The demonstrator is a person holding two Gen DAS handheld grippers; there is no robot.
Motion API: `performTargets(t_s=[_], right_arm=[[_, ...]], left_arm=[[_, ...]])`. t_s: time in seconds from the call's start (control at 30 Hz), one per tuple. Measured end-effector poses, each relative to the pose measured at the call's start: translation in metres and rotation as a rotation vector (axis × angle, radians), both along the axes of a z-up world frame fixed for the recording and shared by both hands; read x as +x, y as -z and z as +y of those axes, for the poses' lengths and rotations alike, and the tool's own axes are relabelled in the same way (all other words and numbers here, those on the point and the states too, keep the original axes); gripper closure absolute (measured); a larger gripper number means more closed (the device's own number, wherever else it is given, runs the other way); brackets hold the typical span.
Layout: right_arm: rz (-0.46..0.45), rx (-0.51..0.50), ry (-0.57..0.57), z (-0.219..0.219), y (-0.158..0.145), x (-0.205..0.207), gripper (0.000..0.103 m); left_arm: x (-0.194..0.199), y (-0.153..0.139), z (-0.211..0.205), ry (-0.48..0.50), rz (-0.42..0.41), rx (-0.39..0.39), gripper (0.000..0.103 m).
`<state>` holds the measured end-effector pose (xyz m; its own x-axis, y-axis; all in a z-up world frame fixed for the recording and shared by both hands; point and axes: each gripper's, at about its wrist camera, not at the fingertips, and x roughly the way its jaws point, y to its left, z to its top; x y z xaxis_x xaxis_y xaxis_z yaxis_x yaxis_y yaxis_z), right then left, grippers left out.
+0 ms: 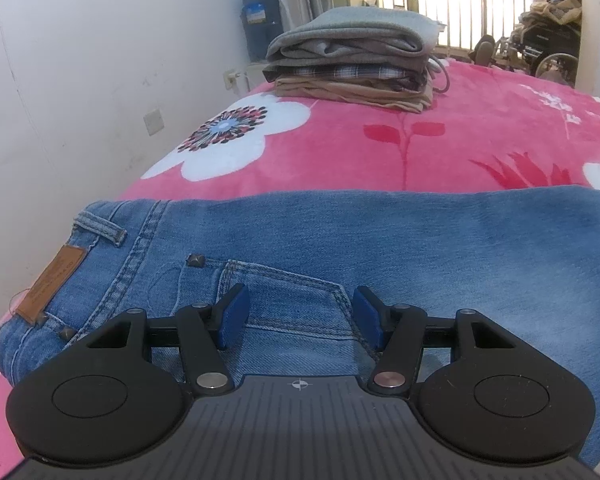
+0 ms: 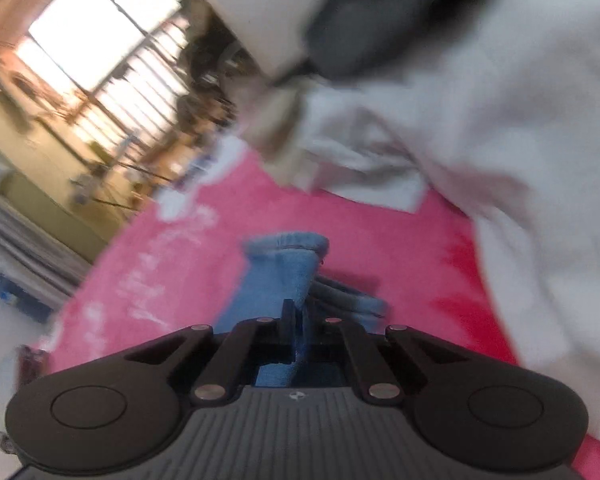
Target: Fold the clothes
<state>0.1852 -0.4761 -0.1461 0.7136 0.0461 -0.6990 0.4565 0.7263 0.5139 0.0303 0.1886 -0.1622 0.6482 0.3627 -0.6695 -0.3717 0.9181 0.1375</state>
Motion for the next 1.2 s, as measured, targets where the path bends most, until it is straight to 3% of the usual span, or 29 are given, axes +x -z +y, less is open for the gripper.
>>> performTargets(t_s=[0.07, 0.2, 0.27, 0.33, 0.43, 0.5, 0.63, 0.83, 0.97, 1.1, 1.2], right_arm=[[0.021, 0.013, 0.017, -0.003, 0.011, -0.001, 0.099], [-0.019, 0.014, 0.027, -0.001, 0.014, -0.002, 0.099], [0.039, -0.025, 0.027, -0.003, 0.022, 0.002, 0.098], [0.033, 0.039, 0.054, -0.014, 0.030, 0.001, 0.098], [-0.064, 0.068, 0.140, -0.026, 0.024, -0.015, 0.084], [-0.088, 0.037, 0.174, -0.029, 0.019, -0.025, 0.083], [-0.059, 0.126, 0.151, -0.025, 0.028, -0.034, 0.081], [-0.008, 0.279, 0.121, -0.016, 0.049, -0.036, 0.054], [-0.043, 0.351, 0.136, -0.026, 0.055, -0.023, 0.047], [-0.104, 0.420, 0.174, -0.039, 0.067, -0.010, 0.049], [-0.127, 0.375, 0.190, -0.035, 0.070, -0.005, 0.065]], left_arm=[[0.000, 0.000, 0.000, 0.005, 0.002, 0.000, 0.045], [-0.001, 0.000, 0.001, 0.012, 0.002, -0.003, 0.045], [-0.001, 0.000, 0.001, 0.011, 0.000, -0.001, 0.045], [-0.001, 0.000, 0.000, 0.008, 0.000, -0.001, 0.045], [-0.002, 0.001, 0.000, 0.012, -0.003, 0.000, 0.045], [-0.003, 0.002, 0.000, 0.014, -0.008, 0.005, 0.045], [-0.003, 0.002, -0.002, 0.008, -0.014, 0.014, 0.045], [-0.005, 0.003, -0.003, 0.008, -0.025, 0.021, 0.044], [-0.006, 0.004, -0.003, 0.010, -0.033, 0.022, 0.044], [-0.007, 0.005, -0.003, 0.009, -0.042, 0.023, 0.044], [-0.008, 0.006, -0.003, 0.014, -0.052, 0.024, 0.044]])
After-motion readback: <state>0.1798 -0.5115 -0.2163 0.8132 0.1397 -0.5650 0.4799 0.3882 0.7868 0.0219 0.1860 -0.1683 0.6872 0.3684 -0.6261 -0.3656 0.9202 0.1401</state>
